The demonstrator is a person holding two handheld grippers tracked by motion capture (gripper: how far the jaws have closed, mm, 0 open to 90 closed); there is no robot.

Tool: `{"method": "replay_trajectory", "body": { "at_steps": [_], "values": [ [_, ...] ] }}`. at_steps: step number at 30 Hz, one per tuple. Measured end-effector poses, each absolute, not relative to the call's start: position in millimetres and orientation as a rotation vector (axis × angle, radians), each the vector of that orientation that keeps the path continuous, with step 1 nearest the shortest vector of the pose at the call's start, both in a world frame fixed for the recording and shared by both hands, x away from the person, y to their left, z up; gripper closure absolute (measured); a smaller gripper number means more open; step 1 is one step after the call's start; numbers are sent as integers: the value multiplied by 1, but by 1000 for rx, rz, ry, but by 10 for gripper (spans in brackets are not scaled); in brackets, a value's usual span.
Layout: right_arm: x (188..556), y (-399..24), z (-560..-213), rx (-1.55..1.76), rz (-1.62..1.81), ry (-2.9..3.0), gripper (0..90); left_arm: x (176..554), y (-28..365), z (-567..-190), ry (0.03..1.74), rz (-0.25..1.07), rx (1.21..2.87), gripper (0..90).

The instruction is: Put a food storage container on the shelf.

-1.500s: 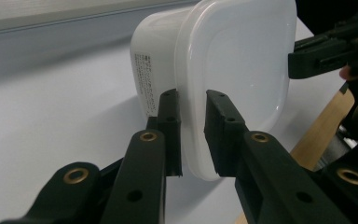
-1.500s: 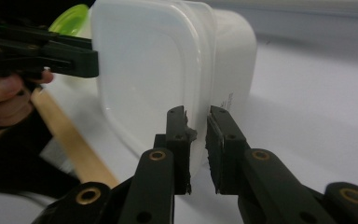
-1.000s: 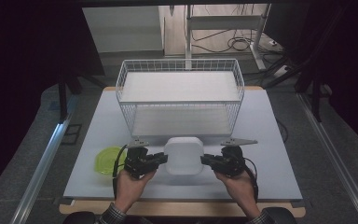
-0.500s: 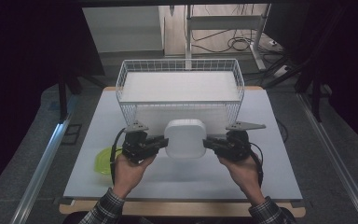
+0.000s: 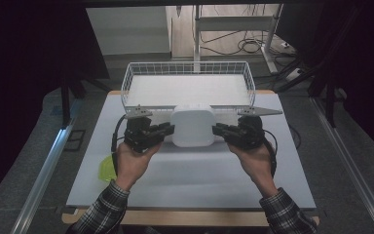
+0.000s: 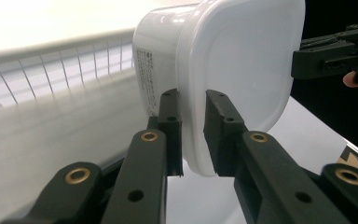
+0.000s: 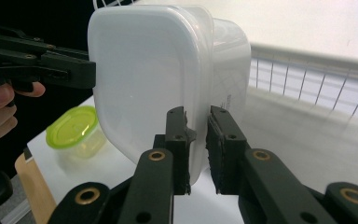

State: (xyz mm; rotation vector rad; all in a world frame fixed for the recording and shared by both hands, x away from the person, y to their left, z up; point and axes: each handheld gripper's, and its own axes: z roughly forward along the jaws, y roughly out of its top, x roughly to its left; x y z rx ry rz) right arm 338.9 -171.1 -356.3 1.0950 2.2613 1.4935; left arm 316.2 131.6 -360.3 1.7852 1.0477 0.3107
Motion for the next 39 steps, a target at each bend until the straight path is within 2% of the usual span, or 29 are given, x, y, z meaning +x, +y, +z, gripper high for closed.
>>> {"method": "replay_trajectory", "body": {
  "at_steps": [18, 39],
  "values": [
    [378, -157, -310, 1061, 1542, 2191, 790, 358, 147, -315, 1018, 336, 1749, 777],
    [420, -157, -307, 1172, 1549, 2145, 775, 403, 146, -308, 1017, 285, 1736, 773]
  ]
}}
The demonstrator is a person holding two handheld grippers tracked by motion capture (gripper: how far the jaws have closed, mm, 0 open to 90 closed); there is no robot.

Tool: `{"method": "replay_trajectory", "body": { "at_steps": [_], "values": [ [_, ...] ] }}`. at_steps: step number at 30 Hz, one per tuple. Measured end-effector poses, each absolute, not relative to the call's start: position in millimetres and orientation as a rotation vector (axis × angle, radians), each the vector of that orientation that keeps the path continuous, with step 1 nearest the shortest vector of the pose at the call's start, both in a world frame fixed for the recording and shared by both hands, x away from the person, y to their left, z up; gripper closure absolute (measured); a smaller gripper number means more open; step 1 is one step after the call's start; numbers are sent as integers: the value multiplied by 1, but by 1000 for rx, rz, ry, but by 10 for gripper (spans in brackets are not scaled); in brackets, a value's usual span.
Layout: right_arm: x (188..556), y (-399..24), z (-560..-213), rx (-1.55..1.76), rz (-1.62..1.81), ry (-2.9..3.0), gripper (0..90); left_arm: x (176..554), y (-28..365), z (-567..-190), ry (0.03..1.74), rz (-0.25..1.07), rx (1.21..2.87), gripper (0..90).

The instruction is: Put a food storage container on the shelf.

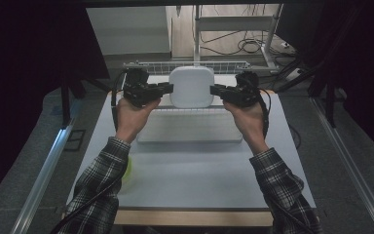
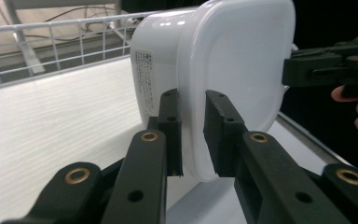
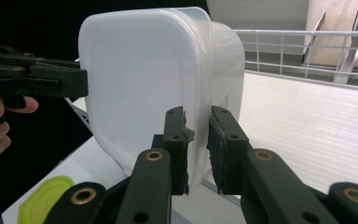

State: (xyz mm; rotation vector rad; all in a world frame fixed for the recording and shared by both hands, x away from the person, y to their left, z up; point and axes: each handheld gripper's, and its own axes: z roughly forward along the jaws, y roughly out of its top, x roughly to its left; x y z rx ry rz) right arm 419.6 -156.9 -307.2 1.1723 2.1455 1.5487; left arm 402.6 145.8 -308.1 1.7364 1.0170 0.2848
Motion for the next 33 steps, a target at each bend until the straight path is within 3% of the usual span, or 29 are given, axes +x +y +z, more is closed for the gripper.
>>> {"method": "replay_trajectory", "body": {
  "at_steps": [10, 15, 29, 33],
  "values": [
    [425, -151, -307, 1163, 1540, 2124, 712, 410, 144, -311, 997, 301, 1716, 635],
    [430, -147, -307, 1165, 1520, 2118, 690, 414, 140, -312, 994, 365, 1740, 631],
    [440, -142, -305, 1169, 1475, 2090, 635, 427, 136, -315, 1012, 382, 1751, 587],
    [442, -138, -307, 1162, 1432, 2089, 640, 430, 134, -315, 1019, 399, 1757, 516]
  ]
}}
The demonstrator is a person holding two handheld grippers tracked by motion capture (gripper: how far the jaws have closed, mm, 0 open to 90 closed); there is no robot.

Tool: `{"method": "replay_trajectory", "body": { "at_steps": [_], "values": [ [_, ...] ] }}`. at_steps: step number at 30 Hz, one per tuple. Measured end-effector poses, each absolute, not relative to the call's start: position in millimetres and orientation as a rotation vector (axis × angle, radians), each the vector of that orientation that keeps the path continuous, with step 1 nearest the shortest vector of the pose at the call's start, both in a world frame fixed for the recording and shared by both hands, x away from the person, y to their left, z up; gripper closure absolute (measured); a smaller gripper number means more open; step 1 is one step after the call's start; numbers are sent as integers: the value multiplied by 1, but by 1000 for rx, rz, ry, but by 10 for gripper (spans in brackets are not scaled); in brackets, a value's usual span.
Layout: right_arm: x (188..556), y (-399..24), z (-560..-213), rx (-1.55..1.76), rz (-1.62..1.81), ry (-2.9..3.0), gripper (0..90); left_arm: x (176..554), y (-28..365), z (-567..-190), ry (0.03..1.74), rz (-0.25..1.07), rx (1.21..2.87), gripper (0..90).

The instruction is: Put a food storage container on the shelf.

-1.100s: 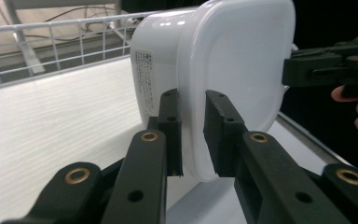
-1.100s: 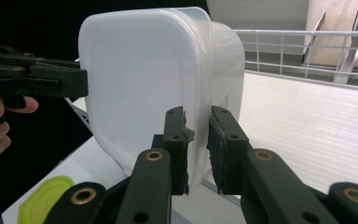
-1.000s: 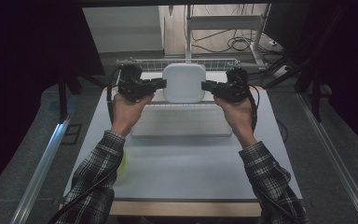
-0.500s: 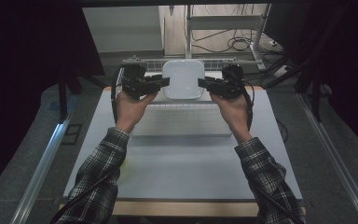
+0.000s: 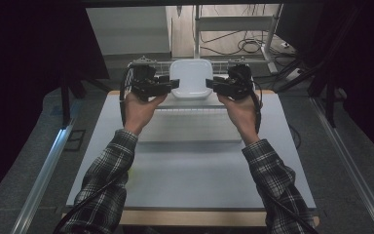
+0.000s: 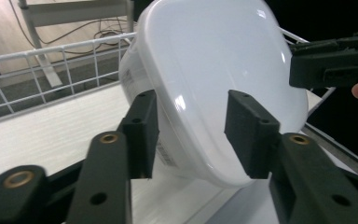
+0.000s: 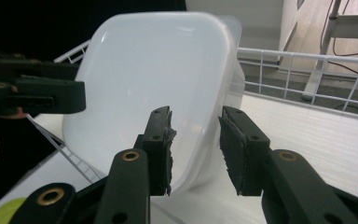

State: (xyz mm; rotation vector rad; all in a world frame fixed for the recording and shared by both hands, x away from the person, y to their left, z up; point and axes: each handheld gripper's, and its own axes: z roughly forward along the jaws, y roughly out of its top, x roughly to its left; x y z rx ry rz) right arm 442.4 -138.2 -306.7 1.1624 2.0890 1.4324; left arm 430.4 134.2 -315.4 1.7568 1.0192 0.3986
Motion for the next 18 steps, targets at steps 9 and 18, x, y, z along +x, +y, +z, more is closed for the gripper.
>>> {"method": "replay_trajectory", "body": {
  "at_steps": [9, 18],
  "values": [
    [447, -135, -306, 1167, 1430, 2073, 637, 440, 135, -316, 1051, 440, 1755, 505],
    [452, -133, -305, 1182, 1435, 2052, 637, 447, 135, -318, 1067, 450, 1729, 499]
  ]
}}
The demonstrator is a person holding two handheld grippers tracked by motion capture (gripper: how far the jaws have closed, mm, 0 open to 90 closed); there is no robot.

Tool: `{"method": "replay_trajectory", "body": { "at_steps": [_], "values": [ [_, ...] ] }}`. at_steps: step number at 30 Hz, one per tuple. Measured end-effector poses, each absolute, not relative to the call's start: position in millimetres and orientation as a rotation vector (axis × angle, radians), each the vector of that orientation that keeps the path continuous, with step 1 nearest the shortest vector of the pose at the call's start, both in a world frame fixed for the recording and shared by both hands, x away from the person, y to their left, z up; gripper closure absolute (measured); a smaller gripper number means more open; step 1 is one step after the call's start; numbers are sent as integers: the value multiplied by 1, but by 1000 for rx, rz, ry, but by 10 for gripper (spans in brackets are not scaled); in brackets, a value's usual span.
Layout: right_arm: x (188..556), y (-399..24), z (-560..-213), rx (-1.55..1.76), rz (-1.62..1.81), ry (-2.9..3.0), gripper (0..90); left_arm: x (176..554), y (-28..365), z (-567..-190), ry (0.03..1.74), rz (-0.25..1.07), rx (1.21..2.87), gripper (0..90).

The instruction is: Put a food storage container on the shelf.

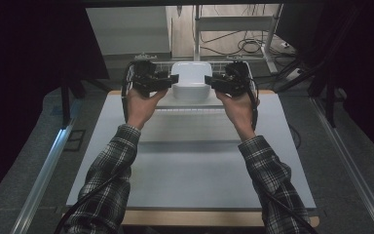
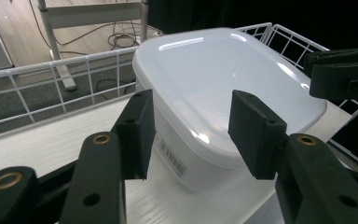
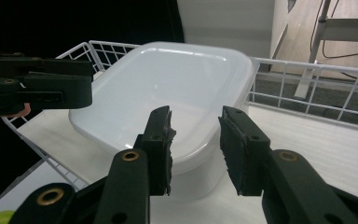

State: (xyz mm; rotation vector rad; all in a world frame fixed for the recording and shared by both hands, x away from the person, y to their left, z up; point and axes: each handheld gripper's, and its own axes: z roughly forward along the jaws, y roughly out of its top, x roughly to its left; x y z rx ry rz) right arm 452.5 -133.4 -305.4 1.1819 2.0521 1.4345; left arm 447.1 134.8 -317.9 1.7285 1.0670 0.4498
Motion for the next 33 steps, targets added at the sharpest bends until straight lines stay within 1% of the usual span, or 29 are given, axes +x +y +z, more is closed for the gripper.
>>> {"method": "replay_trajectory", "body": {
  "at_steps": [2, 4, 8, 13, 14, 15, 17, 19, 20, 27, 28, 29, 33],
  "values": [
    [453, -133, -306, 1186, 1437, 2047, 634, 447, 135, -318, 1067, 455, 1725, 486],
    [455, -133, -306, 1194, 1443, 2040, 622, 448, 135, -318, 1072, 468, 1726, 447],
    [454, -134, -306, 1189, 1449, 2036, 613, 447, 136, -317, 1072, 489, 1731, 433],
    [448, -137, -302, 1160, 1471, 2035, 546, 438, 139, -314, 1036, 485, 1740, 396],
    [448, -137, -302, 1160, 1471, 2035, 546, 438, 139, -314, 1036, 485, 1740, 389],
    [445, -138, -301, 1148, 1470, 2043, 519, 436, 140, -314, 1027, 484, 1740, 379],
    [443, -139, -302, 1137, 1474, 2049, 493, 432, 140, -314, 1011, 469, 1745, 360],
    [442, -140, -302, 1133, 1474, 2054, 482, 427, 140, -314, 991, 461, 1754, 350],
    [439, -141, -304, 1125, 1476, 2061, 461, 422, 138, -314, 972, 458, 1765, 327],
    [430, -144, -309, 1091, 1479, 2083, 406, 406, 137, -318, 924, 439, 1772, 276],
    [427, -145, -310, 1084, 1481, 2091, 388, 403, 137, -320, 910, 424, 1779, 256],
    [427, -145, -310, 1084, 1481, 2091, 388, 403, 137, -320, 910, 424, 1779, 241],
    [419, -145, -312, 1058, 1486, 2110, 352, 393, 134, -325, 885, 421, 1815, 202]
  ]
}}
